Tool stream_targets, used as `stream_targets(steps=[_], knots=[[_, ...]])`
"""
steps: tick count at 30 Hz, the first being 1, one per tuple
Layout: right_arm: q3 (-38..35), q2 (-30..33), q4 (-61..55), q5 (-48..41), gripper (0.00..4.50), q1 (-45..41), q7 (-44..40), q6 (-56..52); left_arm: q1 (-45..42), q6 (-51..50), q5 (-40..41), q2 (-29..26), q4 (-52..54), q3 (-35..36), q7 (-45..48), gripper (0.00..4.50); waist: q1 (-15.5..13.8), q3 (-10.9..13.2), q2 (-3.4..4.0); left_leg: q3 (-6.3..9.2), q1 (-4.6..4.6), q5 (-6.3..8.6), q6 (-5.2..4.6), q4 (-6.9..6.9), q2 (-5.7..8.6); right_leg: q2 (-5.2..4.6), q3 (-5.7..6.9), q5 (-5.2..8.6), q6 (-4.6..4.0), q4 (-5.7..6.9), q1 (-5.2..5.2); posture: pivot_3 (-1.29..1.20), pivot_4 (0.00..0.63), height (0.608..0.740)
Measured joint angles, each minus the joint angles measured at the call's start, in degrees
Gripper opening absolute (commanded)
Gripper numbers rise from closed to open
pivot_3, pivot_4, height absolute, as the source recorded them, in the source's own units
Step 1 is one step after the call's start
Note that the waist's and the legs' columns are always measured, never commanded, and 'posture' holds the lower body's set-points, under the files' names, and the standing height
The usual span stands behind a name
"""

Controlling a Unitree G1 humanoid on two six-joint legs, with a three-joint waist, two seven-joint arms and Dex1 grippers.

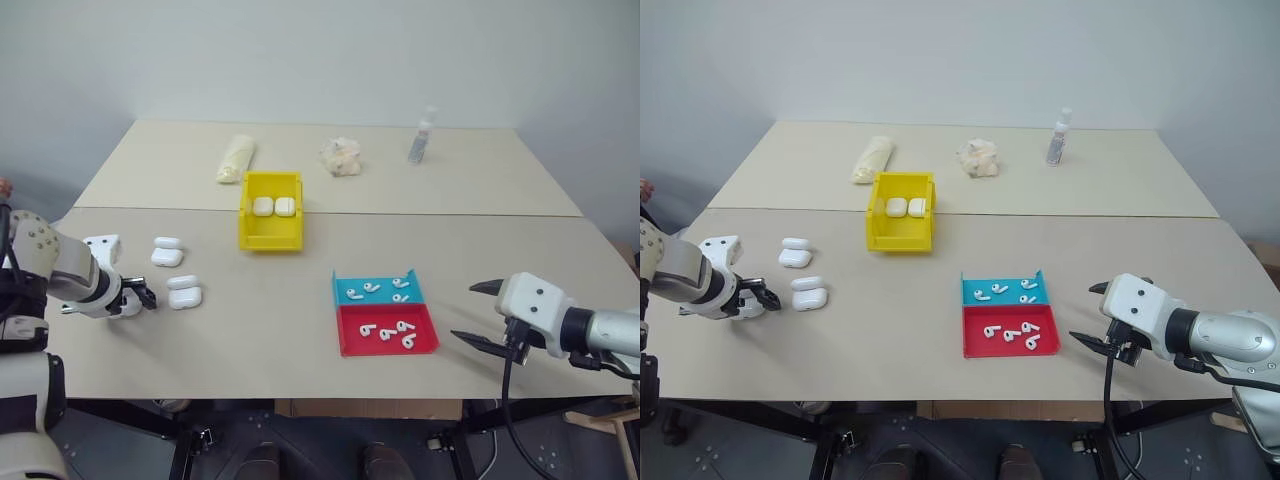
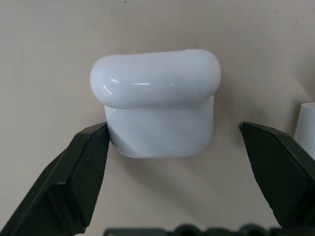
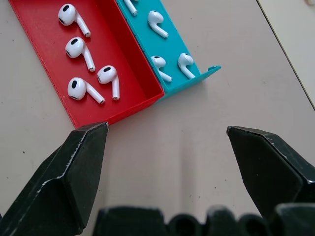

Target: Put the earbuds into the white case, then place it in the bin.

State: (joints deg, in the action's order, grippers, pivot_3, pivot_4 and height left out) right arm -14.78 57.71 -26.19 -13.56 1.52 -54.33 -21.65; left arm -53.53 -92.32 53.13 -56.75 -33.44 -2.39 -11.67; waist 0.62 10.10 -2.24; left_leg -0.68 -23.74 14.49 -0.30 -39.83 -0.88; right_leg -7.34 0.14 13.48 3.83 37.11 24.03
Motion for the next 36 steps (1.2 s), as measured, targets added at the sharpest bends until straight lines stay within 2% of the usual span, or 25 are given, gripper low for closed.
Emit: stream_targets(steps=[9, 12, 16, 22, 26, 31, 34, 36], knots=[[-0.1, 0.0, -0.9, 0.0, 4.48, 0.1, 0.7, -0.5, 1.6, 0.0, -1.2, 0.0, 2.5, 0.3, 1.7, 4.50, 0.0, 0.0, 0.00, 0.00, 0.01, 0.00, 0.00, 0.00, 0.00, 0.00, -0.01, 0.00, 0.00, 0.00, 0.00, 0.00, 0.150, 0.740], [-0.1, 0.0, -1.3, 0.1, 4.50, 0.5, 0.8, -0.8, 2.2, 0.2, -1.1, -0.1, 3.4, 0.2, 1.8, 3.90, 0.0, 0.0, 0.01, 0.00, 0.01, 0.00, 0.00, 0.00, 0.00, -0.01, -0.01, 0.00, 0.00, 0.00, -0.01, 0.00, 0.150, 0.740], [-0.1, 0.0, -1.5, 0.3, 4.50, 0.6, 1.3, -1.5, 2.7, 0.1, -0.9, 0.1, 4.0, 0.3, 1.9, 2.73, 0.1, -0.1, 0.01, -0.02, 0.09, 0.00, 0.00, 0.01, 0.00, -0.01, -0.04, 0.00, 0.00, -0.01, -0.02, 0.00, 0.150, 0.740], [-0.1, 0.0, -1.4, 1.0, 4.50, 0.5, 1.9, -1.5, 3.7, 0.0, -1.8, 0.8, 5.6, 2.0, 1.2, 2.73, 0.1, -0.1, 0.00, -0.13, 0.27, 0.00, 0.00, 0.04, 0.00, -0.01, -0.19, 0.00, 0.00, -0.02, -0.07, 0.00, 0.150, 0.740], [-0.1, 0.1, -1.4, 1.0, 4.50, 0.2, 1.9, -1.5, 5.0, 0.0, -4.5, 0.7, 12.1, 2.3, 1.7, 2.73, 0.0, -0.1, -0.03, -0.11, 0.15, 0.00, 0.00, 0.04, 0.00, -0.01, -0.17, 0.00, 0.00, 0.00, -0.01, 0.00, 0.150, 0.740], [-1.9, 1.6, -1.4, 0.9, 4.50, -0.7, 1.2, -1.6, 5.5, 0.3, -7.4, -4.4, 23.3, 4.6, 6.1, 2.73, 0.0, -0.1, -0.05, -0.11, -0.01, 0.01, 0.01, 0.04, -0.01, -0.01, -0.15, 0.00, 0.00, -0.01, 0.08, 0.00, 0.150, 0.740], [-3.3, 3.0, -1.3, -0.8, 4.50, -2.7, 0.1, -3.6, 10.6, 7.7, -8.1, -6.1, 35.5, 9.7, 12.6, 2.73, 0.1, -0.1, -0.05, -0.13, 0.02, 0.00, 0.01, 0.04, -0.04, -0.01, -0.16, 0.00, -0.01, -0.06, 0.08, 0.00, 0.150, 0.740], [-3.7, 5.6, -1.2, -2.0, 4.50, -4.0, -1.8, -6.0, 14.2, 15.6, -7.8, -3.6, 43.5, 14.7, 17.6, 2.73, -0.2, -0.1, -0.03, -0.16, 0.07, 0.00, 0.02, 0.03, -0.05, -0.04, -0.18, 0.01, -0.02, -0.21, 0.05, 0.00, 0.150, 0.740]])
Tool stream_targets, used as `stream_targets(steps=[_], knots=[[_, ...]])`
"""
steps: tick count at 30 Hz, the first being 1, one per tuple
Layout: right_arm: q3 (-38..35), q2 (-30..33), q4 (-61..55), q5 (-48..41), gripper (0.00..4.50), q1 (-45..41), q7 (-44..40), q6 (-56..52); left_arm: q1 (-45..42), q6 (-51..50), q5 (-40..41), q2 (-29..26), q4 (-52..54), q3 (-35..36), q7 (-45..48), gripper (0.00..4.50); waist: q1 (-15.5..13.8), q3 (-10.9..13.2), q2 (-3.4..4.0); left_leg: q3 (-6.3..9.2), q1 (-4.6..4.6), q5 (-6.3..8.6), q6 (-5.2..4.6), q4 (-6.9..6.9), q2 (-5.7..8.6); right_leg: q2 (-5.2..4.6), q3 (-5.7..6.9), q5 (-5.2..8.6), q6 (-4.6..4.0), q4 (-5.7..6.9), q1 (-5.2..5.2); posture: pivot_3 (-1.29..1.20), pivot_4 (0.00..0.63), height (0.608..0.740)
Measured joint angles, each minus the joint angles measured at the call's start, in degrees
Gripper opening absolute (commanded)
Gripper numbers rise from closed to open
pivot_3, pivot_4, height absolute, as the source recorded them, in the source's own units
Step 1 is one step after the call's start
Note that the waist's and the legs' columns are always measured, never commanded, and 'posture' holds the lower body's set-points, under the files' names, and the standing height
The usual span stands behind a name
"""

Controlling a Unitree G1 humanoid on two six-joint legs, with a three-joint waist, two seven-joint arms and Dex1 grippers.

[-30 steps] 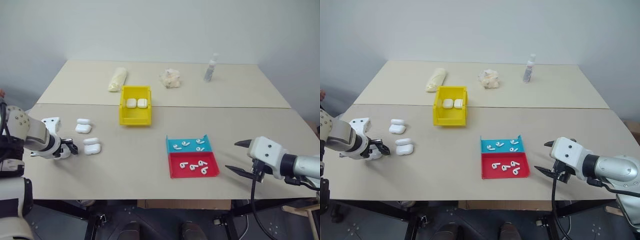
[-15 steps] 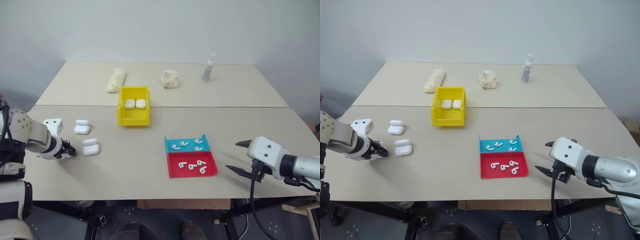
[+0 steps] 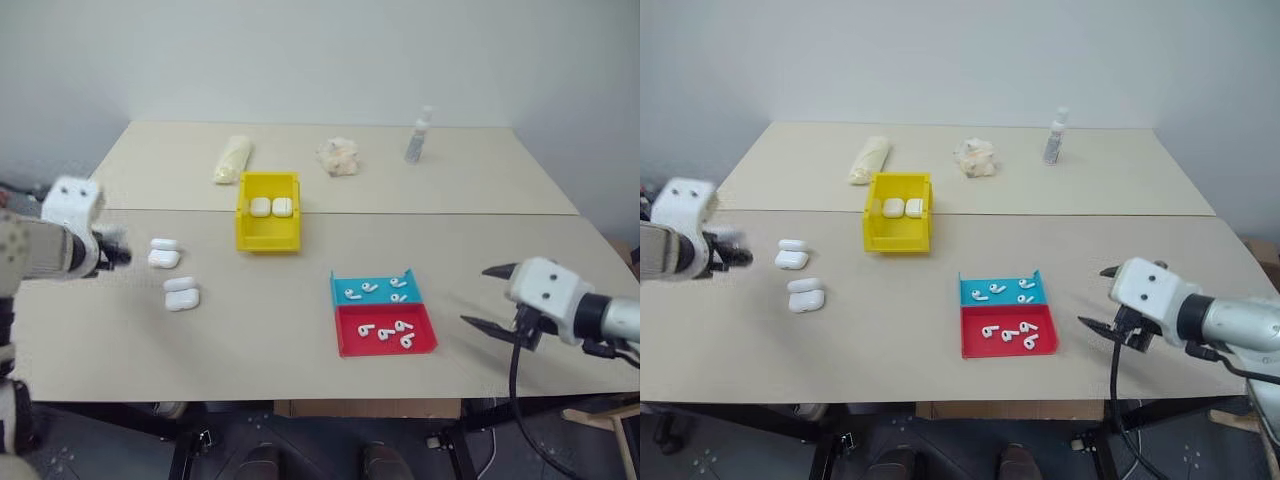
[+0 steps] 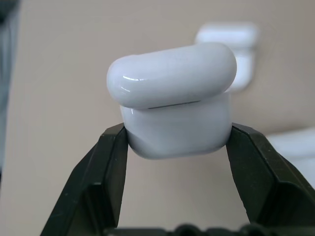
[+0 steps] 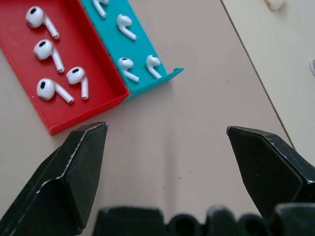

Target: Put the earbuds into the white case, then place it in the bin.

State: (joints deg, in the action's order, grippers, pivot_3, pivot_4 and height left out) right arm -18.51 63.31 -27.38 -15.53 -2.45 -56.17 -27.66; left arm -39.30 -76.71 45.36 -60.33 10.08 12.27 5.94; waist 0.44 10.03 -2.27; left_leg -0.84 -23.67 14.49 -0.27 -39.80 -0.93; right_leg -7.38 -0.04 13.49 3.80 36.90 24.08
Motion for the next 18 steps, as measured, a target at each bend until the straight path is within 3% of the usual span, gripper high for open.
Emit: stream_targets(steps=[3, 7, 9, 13, 18], knots=[[1.0, 5.3, 0.5, -2.1, 4.50, -3.3, -4.7, -2.5, 5.5, 13.4, -0.3, 4.2, 9.3, 3.1, 10.1, 2.73, -0.3, 0.0, 0.04, -0.04, 0.05, 0.01, -0.02, -0.01, 0.02, 0.00, 0.00, -0.01, -0.01, -0.10, -0.08, 0.00, 0.150, 0.740], [5.3, 10.3, 1.0, -4.0, 4.50, -10.4, -8.8, -4.1, 13.0, 32.4, -4.5, 10.2, 13.9, 0.8, 23.0, 2.73, -0.2, 0.0, 0.05, -0.14, 0.14, 0.05, -0.09, 0.05, 0.00, 0.02, -0.07, -0.01, -0.02, -0.15, -0.10, 0.00, 0.150, 0.740], [7.6, 11.8, 1.2, -4.6, 4.50, -13.1, -10.7, -4.7, 15.5, 41.8, -7.5, 13.3, 13.5, -0.8, 28.5, 2.73, -0.1, 0.0, 0.05, -0.19, 0.11, 0.06, -0.10, 0.04, 0.00, 0.02, -0.09, -0.01, -0.02, -0.16, -0.06, 0.00, 0.150, 0.740], [18.6, 14.2, 0.1, -6.0, 4.50, -25.6, -17.5, -8.1, 17.9, 57.6, -7.8, 27.3, 8.8, -4.7, 40.1, 2.73, 0.0, -0.1, 0.19, -0.25, 0.16, 0.10, -0.17, -0.07, -0.01, 0.01, -0.13, -0.01, -0.02, -0.14, -0.11, 0.00, 0.150, 0.740], [32.0, 9.0, -1.3, -3.6, 4.50, -37.6, -21.0, -14.2, 19.6, 70.8, -9.1, 35.1, -1.0, -7.7, 51.7, 2.73, 0.5, -0.1, 0.18, -0.23, 0.14, 0.11, -0.19, -0.07, -0.01, 0.02, -0.12, -0.01, -0.02, -0.11, -0.06, 0.00, 0.150, 0.740]])
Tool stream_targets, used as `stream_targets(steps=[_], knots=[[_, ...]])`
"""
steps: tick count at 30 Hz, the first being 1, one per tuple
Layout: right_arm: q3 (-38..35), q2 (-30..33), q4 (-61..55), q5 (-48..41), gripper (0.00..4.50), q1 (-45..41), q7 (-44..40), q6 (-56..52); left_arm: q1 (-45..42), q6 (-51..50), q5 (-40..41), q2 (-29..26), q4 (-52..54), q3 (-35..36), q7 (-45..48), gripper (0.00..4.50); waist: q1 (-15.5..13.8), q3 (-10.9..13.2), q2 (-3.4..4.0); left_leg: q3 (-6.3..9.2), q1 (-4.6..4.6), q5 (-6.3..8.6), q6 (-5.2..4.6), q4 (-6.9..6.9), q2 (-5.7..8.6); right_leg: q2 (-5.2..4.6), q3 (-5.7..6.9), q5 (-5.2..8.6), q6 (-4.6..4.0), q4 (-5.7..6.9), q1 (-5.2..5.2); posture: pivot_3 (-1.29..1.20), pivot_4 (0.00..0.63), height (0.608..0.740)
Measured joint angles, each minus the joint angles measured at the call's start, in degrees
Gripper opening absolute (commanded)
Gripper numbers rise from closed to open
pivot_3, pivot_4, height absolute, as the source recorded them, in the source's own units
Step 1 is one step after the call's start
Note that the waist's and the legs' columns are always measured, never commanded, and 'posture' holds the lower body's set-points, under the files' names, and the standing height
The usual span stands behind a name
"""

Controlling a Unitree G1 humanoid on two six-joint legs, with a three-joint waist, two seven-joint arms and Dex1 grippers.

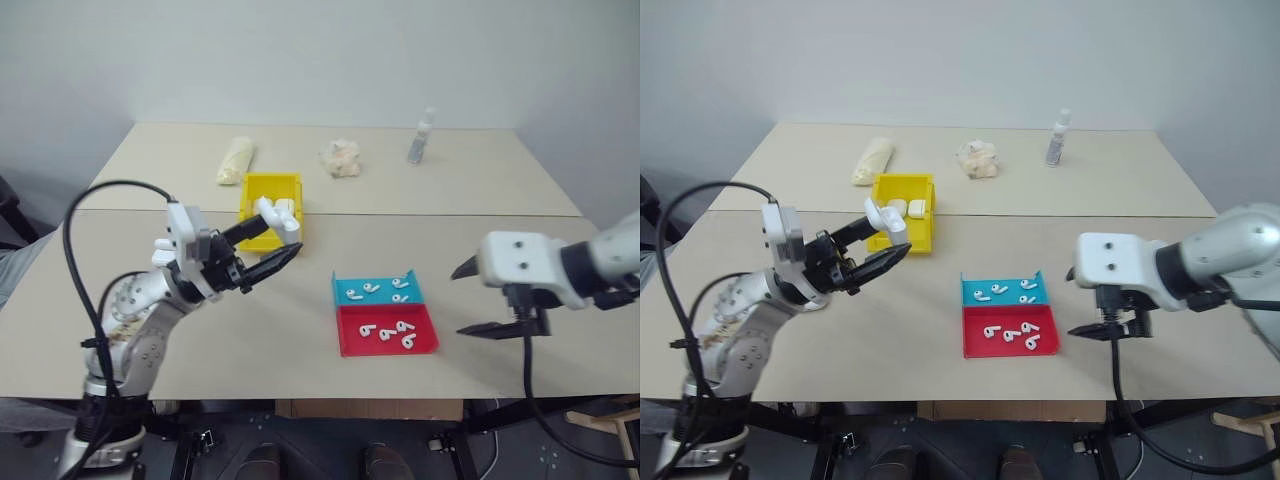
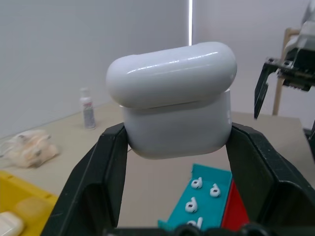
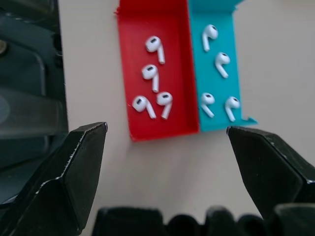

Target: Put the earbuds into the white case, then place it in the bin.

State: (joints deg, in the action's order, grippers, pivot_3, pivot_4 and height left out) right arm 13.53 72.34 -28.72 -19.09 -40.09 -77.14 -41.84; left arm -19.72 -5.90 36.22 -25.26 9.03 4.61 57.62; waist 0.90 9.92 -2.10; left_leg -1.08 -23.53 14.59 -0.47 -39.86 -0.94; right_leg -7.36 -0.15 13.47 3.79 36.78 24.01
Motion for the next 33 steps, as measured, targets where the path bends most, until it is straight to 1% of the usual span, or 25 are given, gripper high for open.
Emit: stream_targets(steps=[2, 5, 8, 10, 11, 15, 19, 20, 22, 33], knots=[[5.5, -2.8, 0.3, 2.7, 4.50, -3.8, -0.3, -1.9, 1.0, 6.8, -2.3, 1.4, -4.6, -2.0, 6.2, 2.73, 0.0, 0.0, 0.01, -0.01, -0.05, 0.01, -0.01, 0.01, 0.00, 0.00, -0.01, 0.00, 0.00, 0.00, 0.09, 0.00, 0.150, 0.740], [10.5, -5.5, 1.9, 6.9, 4.50, -6.8, -0.5, -2.3, 1.9, 13.5, -4.8, 2.4, -10.6, -3.5, 12.2, 2.73, -0.1, 0.0, 0.02, 0.01, -0.18, 0.01, -0.02, -0.02, 0.01, 0.00, 0.02, 0.00, 0.00, 0.00, 0.15, 0.00, 0.150, 0.740], [13.9, -8.0, 3.4, 9.8, 3.98, -8.2, -1.2, -2.1, 2.3, 16.0, -5.2, 2.7, -12.7, -3.4, 14.0, 2.73, -0.3, 0.0, 0.02, 0.04, -0.20, 0.02, -0.04, -0.08, 0.00, -0.01, 0.03, -0.01, 0.02, -0.01, 0.13, 0.00, 0.150, 0.740], [16.6, -10.3, 3.6, 12.1, 3.29, -8.7, -1.2, -2.0, 2.3, 18.8, -5.5, 3.0, -14.1, -3.4, 15.6, 2.73, -0.2, 0.0, 0.03, 0.05, -0.20, 0.02, -0.04, -0.08, 0.00, 0.00, 0.04, -0.01, 0.02, 0.01, 0.14, 0.00, 0.150, 0.740], [18.0, -11.4, 3.8, 13.3, 3.08, -8.7, -1.2, -1.9, 2.3, 20.6, -5.9, 3.1, -14.9, -3.4, 16.5, 2.73, -0.2, 0.0, 0.03, 0.06, -0.20, 0.02, -0.04, -0.07, 0.00, 0.00, 0.04, -0.01, 0.02, 0.03, 0.15, 0.00, 0.150, 0.740], [20.3, -14.7, 5.9, 16.8, 3.08, -9.4, -0.8, -2.0, 2.3, 27.5, -8.9, 3.2, -17.8, -3.4, 17.7, 2.73, -0.2, 0.0, 0.04, 0.05, -0.19, 0.02, -0.04, -0.08, 0.00, -0.01, 0.05, -0.01, 0.02, 0.02, 0.14, 0.00, 0.150, 0.740], [22.2, -17.5, 7.7, 19.9, 3.08, -9.9, -0.1, -2.0, 1.7, 31.1, -9.3, 3.9, -18.0, -3.4, 17.3, 2.73, -0.2, 0.0, 0.04, 0.08, -0.20, 0.02, -0.04, -0.07, 0.00, 0.00, 0.07, -0.01, 0.02, 0.02, 0.14, 0.00, 0.150, 0.740], [22.5, -17.9, 8.0, 20.4, 2.88, -9.9, -0.1, -2.0, 1.6, 31.9, -9.3, 3.9, -18.0, -3.4, 17.4, 2.73, -0.2, 0.0, 0.04, 0.08, -0.20, 0.02, -0.04, -0.07, 0.01, 0.00, 0.07, -0.01, 0.02, 0.01, 0.14, 0.00, 0.150, 0.740], [23.1, -18.5, 8.5, 21.0, 2.52, -9.9, -0.2, -1.8, 1.6, 32.5, -9.6, 3.8, -18.1, -3.5, 17.4, 2.73, -0.2, 0.0, 0.04, 0.08, -0.20, 0.02, -0.04, -0.07, 0.00, 0.00, 0.08, -0.01, 0.02, 0.01, 0.14, 0.00, 0.150, 0.740], [24.5, -21.1, 10.1, 25.3, 2.52, -8.1, 0.2, 1.0, 2.8, 32.2, -11.4, 2.5, -16.6, -3.6, 14.4, 2.73, -0.2, 0.0, 0.04, 0.11, -0.19, 0.02, -0.04, -0.06, 0.00, 0.00, 0.10, -0.01, 0.02, 0.01, 0.13, 0.00, 0.150, 0.740]])
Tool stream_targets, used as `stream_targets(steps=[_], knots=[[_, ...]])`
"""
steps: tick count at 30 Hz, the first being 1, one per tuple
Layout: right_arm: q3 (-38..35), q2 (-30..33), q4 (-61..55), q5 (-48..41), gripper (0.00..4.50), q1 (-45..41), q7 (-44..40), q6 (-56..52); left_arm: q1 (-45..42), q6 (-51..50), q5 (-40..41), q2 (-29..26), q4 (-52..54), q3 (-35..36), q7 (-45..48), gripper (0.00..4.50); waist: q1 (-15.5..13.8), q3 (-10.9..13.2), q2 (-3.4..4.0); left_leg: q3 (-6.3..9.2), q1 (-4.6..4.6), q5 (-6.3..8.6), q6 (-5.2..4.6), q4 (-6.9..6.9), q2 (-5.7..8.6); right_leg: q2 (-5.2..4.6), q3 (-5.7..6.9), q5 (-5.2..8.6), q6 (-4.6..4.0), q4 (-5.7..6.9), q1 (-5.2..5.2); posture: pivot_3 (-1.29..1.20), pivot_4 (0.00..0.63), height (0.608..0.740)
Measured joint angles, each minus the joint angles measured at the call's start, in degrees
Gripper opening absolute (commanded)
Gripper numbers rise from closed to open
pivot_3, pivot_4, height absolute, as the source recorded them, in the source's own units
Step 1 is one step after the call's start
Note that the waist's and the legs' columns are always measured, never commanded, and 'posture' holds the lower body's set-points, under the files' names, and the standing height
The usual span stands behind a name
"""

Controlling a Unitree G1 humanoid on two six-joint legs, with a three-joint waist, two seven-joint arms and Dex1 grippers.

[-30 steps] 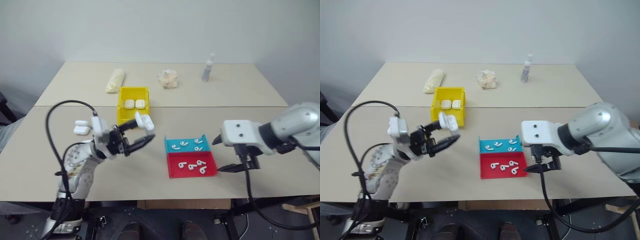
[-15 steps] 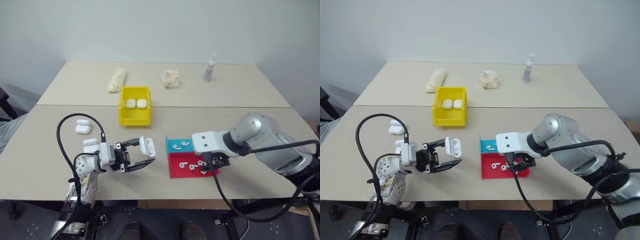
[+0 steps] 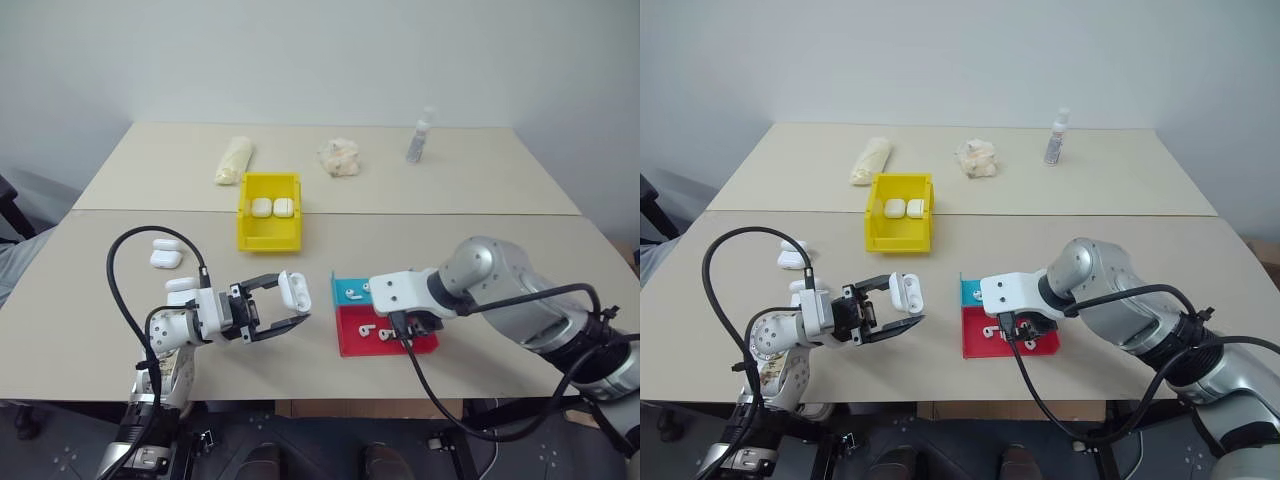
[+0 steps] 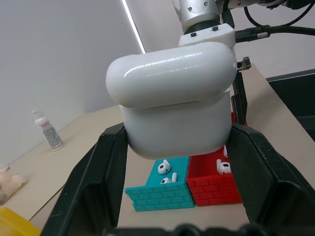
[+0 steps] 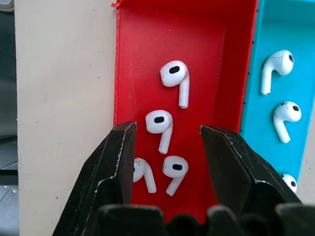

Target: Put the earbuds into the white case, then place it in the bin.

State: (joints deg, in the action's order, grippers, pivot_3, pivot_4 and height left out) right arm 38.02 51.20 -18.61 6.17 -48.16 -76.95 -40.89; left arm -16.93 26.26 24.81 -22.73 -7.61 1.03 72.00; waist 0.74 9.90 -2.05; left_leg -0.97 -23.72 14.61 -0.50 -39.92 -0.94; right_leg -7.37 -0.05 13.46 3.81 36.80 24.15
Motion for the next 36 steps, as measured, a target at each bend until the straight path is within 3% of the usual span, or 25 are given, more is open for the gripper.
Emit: stream_targets(steps=[26, 29, 32, 36], knots=[[0.7, -4.4, 6.8, 6.3, 2.52, 2.3, -0.4, 8.6, 1.9, -1.3, -0.2, -2.4, 3.1, -0.8, -2.1, 2.73, 0.1, 0.0, 0.01, 0.03, 0.15, 0.00, 0.00, 0.03, -0.01, 0.01, 0.04, 0.00, 0.00, 0.00, -0.12, 0.00, 0.150, 0.740], [0.7, -4.5, 6.9, 6.6, 1.97, 2.4, -0.5, 9.4, 1.9, -1.3, -0.3, -2.5, 3.2, -0.9, -2.5, 2.73, 0.1, 0.0, 0.01, 0.03, 0.16, 0.00, 0.00, 0.03, -0.01, 0.01, 0.03, 0.00, 0.00, -0.01, -0.13, 0.00, 0.150, 0.740], [0.6, -4.5, 7.0, 6.7, 1.01, 2.6, -0.4, 9.9, 1.9, -1.3, -0.4, -2.5, 3.2, -0.9, -2.8, 2.73, 0.1, 0.0, 0.01, 0.03, 0.16, 0.00, 0.00, 0.04, -0.01, 0.01, 0.03, 0.00, 0.00, -0.01, -0.12, 0.00, 0.150, 0.740], [0.4, -4.8, 6.9, 7.0, 1.01, 2.6, -0.4, 10.3, 2.3, -1.3, -0.6, -2.9, 3.2, -1.1, -2.8, 2.73, 0.1, 0.0, 0.01, 0.02, 0.16, 0.00, 0.00, 0.04, -0.01, 0.01, 0.03, 0.00, 0.00, -0.01, -0.13, 0.00, 0.150, 0.740]])
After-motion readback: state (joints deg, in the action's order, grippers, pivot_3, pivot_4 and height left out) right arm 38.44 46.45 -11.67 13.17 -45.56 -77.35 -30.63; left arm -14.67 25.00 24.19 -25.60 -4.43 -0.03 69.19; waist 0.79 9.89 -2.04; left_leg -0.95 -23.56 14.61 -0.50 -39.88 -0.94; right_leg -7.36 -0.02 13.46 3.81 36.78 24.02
